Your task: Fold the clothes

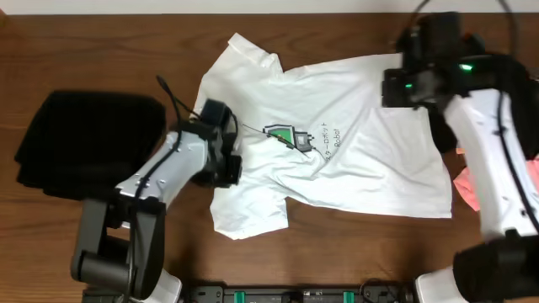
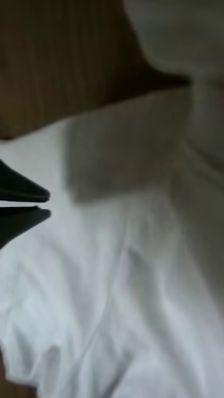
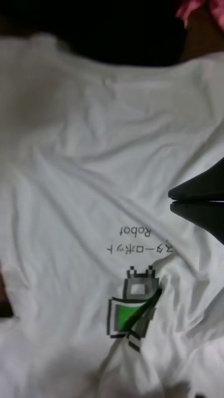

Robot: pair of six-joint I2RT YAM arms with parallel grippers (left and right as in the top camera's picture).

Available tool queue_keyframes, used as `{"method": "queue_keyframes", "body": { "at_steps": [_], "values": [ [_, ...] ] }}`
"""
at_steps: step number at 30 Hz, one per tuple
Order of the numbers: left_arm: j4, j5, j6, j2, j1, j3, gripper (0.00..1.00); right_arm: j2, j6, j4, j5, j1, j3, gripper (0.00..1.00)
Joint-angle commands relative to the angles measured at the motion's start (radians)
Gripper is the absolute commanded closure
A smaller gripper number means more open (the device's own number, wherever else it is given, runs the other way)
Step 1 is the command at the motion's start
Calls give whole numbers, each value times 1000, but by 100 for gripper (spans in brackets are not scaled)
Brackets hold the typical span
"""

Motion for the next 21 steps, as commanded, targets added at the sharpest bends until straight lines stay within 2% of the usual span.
{"method": "queue_keyframes", "body": {
  "at_steps": [1, 4, 7, 10, 15, 21],
  "values": [
    [92, -9, -3, 0, -3, -81, 94, -31, 19, -4, -21, -27, 3, 99],
    [116, -8, -42, 0, -3, -126, 94, -35, 18, -7, -20, -32, 3, 99],
    [2, 8, -101, 0, -11, -131, 94, -35, 18, -8, -20, -32, 3, 99],
    [-121, 101, -141, 0, -21, -132, 94, -35, 18, 7, -20, -32, 3, 99],
    [-230, 137, -195, 0, -68, -133, 94, -35, 18, 26, -20, -32, 3, 99],
    [-188, 111, -187, -22, -185, -143, 94, -35, -1, 14, -20, -32, 3, 99]
  ]
}}
